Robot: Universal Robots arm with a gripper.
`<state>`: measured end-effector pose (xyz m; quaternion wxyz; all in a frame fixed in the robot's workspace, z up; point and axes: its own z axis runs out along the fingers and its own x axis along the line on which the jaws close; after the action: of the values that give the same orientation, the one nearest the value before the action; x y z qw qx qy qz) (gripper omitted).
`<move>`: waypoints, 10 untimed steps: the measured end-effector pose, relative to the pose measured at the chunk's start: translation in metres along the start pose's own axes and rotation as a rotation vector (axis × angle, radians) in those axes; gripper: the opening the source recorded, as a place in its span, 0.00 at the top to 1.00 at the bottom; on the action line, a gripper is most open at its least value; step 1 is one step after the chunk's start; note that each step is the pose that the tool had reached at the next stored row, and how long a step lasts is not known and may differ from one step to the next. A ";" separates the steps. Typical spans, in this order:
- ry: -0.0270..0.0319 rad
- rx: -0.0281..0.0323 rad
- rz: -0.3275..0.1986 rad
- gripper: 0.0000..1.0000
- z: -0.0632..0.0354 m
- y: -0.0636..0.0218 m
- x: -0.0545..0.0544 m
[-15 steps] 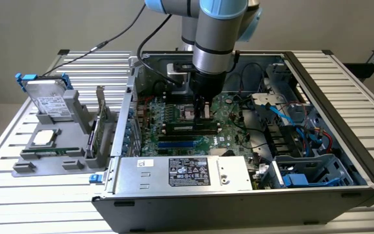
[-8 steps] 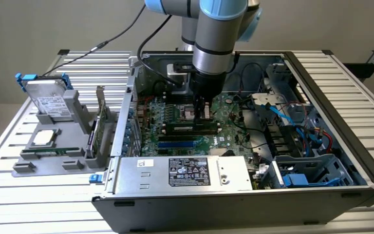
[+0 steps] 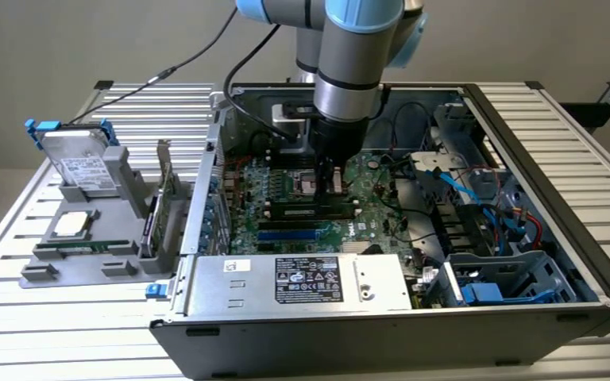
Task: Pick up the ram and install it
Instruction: 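Insert the ram into the slot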
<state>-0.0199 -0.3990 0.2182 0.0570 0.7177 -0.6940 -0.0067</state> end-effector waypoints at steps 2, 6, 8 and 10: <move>-0.0001 0.0000 0.000 0.66 0.0000 -0.0001 0.000; -0.0002 0.0001 0.000 0.54 -0.0019 0.0001 0.000; 0.0000 0.0000 0.000 0.54 -0.0068 0.0005 0.000; -0.0001 0.0001 0.000 0.54 -0.0121 0.0010 0.001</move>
<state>-0.0199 -0.3990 0.2305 0.0569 0.7177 -0.6939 -0.0067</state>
